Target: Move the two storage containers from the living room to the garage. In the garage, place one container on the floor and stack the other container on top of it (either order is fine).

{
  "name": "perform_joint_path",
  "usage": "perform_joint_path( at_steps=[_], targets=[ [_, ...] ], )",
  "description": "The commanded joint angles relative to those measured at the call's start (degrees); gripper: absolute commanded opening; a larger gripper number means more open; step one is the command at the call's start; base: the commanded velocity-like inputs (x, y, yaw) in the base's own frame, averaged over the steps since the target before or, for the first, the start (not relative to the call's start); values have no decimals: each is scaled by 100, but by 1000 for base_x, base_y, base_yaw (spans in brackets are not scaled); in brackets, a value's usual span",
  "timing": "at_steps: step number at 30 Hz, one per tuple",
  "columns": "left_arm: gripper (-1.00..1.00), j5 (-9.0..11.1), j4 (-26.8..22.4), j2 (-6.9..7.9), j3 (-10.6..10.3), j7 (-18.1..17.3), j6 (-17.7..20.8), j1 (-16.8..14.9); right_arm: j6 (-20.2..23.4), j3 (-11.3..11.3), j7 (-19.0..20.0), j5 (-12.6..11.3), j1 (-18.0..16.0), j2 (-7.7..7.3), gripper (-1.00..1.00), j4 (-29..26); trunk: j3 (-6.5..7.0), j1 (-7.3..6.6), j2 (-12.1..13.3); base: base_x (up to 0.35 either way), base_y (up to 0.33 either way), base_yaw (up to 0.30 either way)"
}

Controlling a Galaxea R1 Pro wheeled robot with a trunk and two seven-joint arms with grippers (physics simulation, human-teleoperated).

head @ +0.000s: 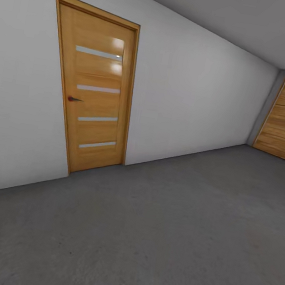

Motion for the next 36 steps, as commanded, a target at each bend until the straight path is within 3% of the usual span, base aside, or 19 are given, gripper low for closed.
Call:
perform_joint_path(
  at_steps=[1, 36],
  targets=[
    [100, 6, 0, 0, 3, 2, -14, -1, -27, 4, 2, 1, -5, 0, 100, 11, -5, 3, -2, 321, 0, 0],
    [100, 15, 0, 0, 5, 19, 12, -1, -29, -6, 0, -9, -5, 23, 100, 12, -5, 3, -2, 321, 0, 0]
  ],
)
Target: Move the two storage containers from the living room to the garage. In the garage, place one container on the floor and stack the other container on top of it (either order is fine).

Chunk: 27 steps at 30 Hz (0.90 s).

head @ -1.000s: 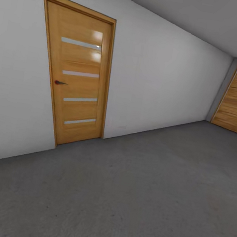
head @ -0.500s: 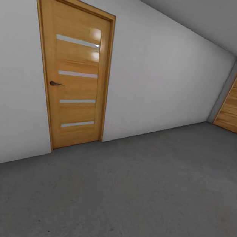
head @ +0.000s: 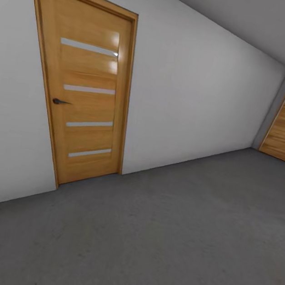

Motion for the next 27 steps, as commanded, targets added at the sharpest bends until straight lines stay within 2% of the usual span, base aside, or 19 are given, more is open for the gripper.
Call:
perform_joint_path(
  at_steps=[1, 27],
  targets=[
    [100, 7, -1, 0, 3, 3, -14, -1, -27, 4, 2, 0, -5, -3, 100, 12, -5, 3, -2, 321, 0, 0],
    [100, 7, -2, 1, 3, 0, -23, -1, -26, 5, -2, 3, -5, 4, 100, 12, -5, 3, -2, 321, 0, 0]
  ],
)
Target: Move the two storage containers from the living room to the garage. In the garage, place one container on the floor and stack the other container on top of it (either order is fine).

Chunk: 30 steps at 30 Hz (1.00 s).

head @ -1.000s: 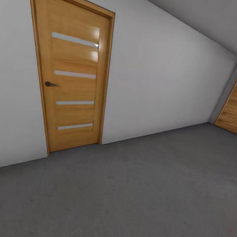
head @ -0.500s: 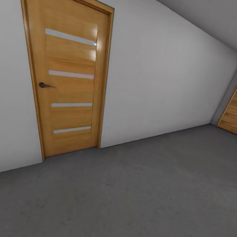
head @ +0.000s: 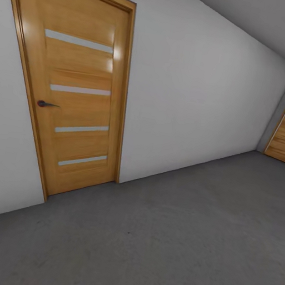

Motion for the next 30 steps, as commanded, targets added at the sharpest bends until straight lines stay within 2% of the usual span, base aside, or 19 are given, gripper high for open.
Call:
perform_joint_path(
  at_steps=[1, 17, 30],
  targets=[
    [100, 7, -1, 1, 4, 4, -14, -1, -27, 4, 1, 1, -5, 0, 100, 12, -5, 3, -2, 321, 0, 0],
    [100, 7, -1, -1, 7, 1, -6, -1, -28, -5, 6, 28, -5, 23, 100, 12, -5, 3, -2, 321, -15, 0],
    [100, 7, -1, -1, 3, -1, -5, -1, -36, -5, 4, 34, -5, 24, 100, 12, -5, 3, -2, 313, -103, 226]
  ],
)
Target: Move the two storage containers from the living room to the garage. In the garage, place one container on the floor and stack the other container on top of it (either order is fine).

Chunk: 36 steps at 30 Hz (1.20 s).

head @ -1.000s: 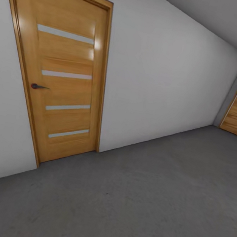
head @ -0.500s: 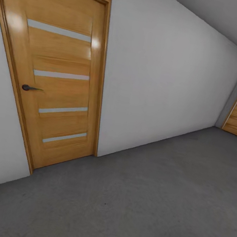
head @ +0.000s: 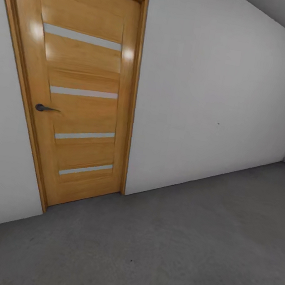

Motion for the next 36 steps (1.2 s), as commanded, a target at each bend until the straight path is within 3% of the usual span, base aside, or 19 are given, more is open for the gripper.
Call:
perform_joint_path(
  at_steps=[1, 36],
  targets=[
    [100, 7, -1, 0, 2, 3, -15, -1, -27, 3, 3, 6, -5, 1, 100, 12, -5, 3, -2, 307, -115, 267],
    [100, 7, -1, 7, 2, 5, -15, -1, -28, 3, 1, -1, -5, 3, 100, 12, -5, 3, -2, 305, -123, 266]
  ],
)
